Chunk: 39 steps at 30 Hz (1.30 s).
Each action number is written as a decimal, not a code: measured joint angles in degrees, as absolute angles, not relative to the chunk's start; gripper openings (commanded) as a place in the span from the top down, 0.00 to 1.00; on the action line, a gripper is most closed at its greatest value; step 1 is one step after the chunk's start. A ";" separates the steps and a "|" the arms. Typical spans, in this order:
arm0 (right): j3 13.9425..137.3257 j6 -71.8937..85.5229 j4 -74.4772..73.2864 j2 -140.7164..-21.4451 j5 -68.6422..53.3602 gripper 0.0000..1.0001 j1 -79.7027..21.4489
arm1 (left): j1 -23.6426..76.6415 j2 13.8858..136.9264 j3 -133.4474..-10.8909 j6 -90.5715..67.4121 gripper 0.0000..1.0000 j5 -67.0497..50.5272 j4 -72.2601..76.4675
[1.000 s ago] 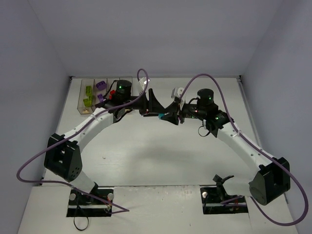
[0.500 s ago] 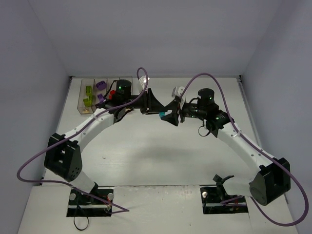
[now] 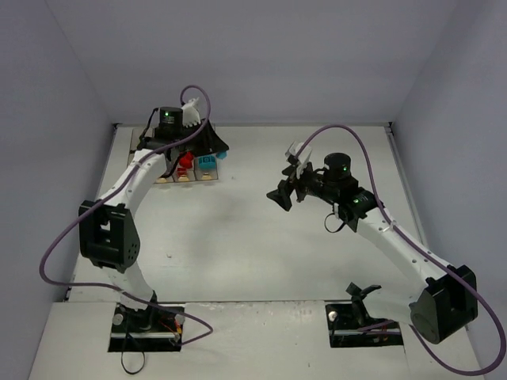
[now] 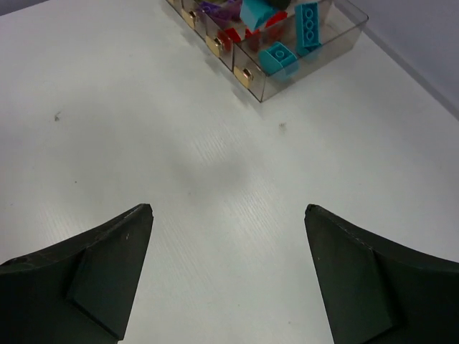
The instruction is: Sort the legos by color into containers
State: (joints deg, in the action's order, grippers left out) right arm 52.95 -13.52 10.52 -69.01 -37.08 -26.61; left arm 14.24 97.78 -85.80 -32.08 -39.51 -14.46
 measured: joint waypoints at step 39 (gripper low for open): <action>47.64 -1.58 7.49 -61.06 -25.85 0.06 -26.61 | 10.04 126.08 -109.65 -12.84 0.22 -8.95 -16.84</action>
State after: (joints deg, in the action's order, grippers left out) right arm 47.64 -1.58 7.49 -61.06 -25.85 -26.61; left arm 10.04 126.08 -109.65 -12.84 -8.95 -16.84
